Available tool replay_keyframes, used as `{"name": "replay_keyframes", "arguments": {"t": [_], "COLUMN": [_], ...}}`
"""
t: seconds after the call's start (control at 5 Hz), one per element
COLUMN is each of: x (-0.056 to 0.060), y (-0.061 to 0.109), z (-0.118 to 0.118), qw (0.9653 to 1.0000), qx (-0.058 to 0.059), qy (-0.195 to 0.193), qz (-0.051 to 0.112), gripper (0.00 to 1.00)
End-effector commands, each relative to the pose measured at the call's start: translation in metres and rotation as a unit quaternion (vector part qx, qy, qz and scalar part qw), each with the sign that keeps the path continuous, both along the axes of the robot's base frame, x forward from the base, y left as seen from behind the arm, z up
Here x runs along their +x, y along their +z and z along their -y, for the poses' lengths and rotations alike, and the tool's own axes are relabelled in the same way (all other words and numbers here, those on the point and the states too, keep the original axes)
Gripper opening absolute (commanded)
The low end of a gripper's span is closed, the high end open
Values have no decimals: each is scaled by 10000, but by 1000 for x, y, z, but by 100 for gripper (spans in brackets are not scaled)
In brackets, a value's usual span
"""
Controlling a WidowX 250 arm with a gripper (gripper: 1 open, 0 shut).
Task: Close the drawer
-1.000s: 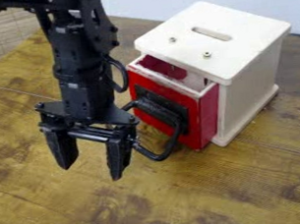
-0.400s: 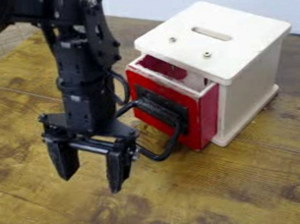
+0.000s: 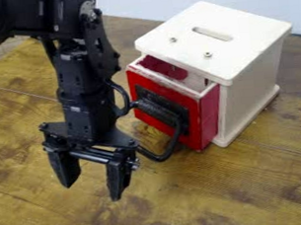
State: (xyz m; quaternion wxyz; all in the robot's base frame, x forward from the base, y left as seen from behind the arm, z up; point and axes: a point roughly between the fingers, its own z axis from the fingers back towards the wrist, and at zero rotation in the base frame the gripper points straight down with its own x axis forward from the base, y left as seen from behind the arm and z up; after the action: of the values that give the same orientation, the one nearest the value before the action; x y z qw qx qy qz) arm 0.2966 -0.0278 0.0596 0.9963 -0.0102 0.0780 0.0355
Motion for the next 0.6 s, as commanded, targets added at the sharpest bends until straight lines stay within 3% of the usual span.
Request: {"name": "replay_keyframes", "arguments": {"t": [0.0,0.4], "x": [14,30], "y": [16,20], "z": [20,-5], "qw": [9996,9991], "qx": [-32,-86], "qy": [78,270], "qz": [257,313], "gripper": [100,100]}}
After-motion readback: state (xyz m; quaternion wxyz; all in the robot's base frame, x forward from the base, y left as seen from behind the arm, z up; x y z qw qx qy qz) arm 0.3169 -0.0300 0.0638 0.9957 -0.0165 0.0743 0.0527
